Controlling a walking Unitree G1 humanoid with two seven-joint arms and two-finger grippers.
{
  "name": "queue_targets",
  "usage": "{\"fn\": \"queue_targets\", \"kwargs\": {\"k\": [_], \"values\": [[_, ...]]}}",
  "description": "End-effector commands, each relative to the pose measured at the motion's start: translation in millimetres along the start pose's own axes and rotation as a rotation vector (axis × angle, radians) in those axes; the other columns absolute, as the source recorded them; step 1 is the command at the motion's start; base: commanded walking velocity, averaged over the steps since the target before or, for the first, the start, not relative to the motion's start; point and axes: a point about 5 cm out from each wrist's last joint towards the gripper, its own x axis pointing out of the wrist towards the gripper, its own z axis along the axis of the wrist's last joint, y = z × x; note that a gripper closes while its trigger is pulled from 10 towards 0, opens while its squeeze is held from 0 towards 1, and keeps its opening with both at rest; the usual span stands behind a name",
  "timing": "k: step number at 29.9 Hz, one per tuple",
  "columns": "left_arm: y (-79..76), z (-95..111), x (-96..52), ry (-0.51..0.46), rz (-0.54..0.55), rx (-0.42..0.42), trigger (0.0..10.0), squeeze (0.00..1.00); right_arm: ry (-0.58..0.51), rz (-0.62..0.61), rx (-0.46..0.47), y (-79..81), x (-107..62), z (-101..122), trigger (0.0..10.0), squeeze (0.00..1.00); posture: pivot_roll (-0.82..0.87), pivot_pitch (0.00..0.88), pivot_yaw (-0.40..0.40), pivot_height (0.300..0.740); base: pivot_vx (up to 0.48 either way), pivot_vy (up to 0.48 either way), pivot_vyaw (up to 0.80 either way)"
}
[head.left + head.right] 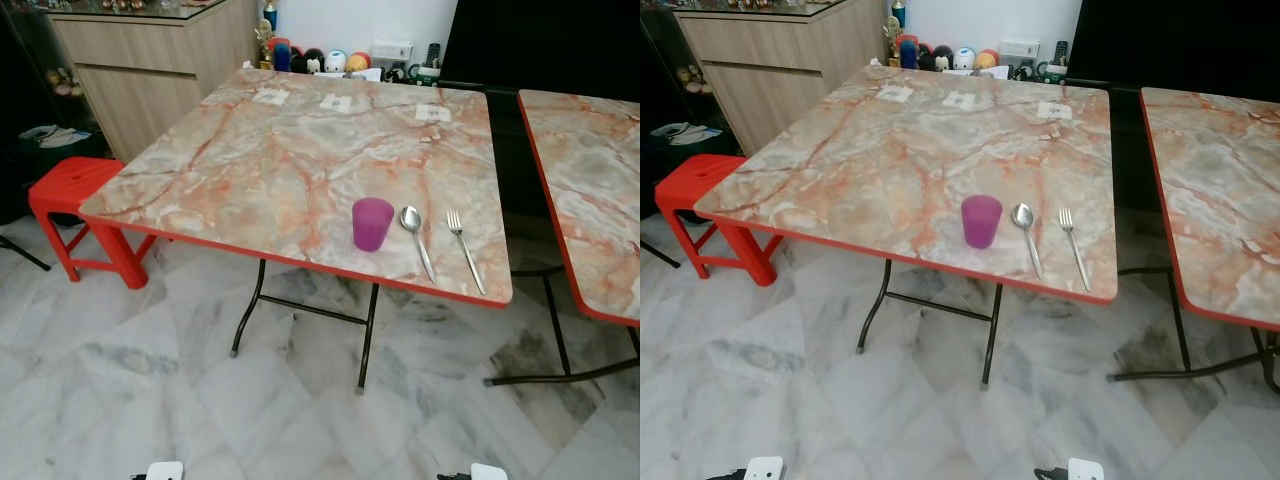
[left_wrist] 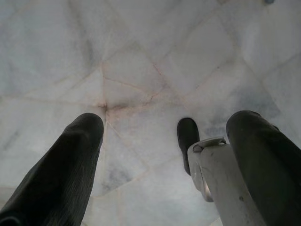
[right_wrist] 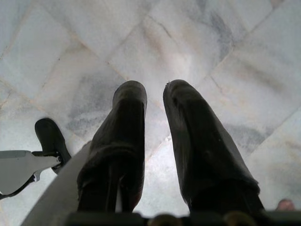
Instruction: Setting the table
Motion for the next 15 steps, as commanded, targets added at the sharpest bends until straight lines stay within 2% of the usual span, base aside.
{"fn": "queue_targets", "kwargs": {"k": [1, 12, 15], "values": [[1.2, -6.7, -1.5, 0.027, 0.006, -0.021, 10.0, 0.0, 0.009, -0.003, 0.007, 0.1, -0.4, -2.3, 10.0, 0.0, 0.01, 0.099, 0.004, 0.74, 0.3, 0.0, 0.0], [1.3, -6.5, -1.5, 0.026, 0.006, -0.02, 10.0, 0.0, 0.009, -0.005, 0.004, -0.9, -0.5, -2.8, 10.0, 0.0, 0.01, 0.099, 0.003, 0.74, 0.298, 0.0, 0.0], [1.6, -6.3, -1.4, 0.026, 0.008, -0.017, 10.0, 0.0, 0.007, -0.008, 0.004, -1.2, -0.5, -2.4, 10.0, 0.0, 0.01, 0.1, 0.003, 0.74, 0.0, 0.0, 0.0]]}}
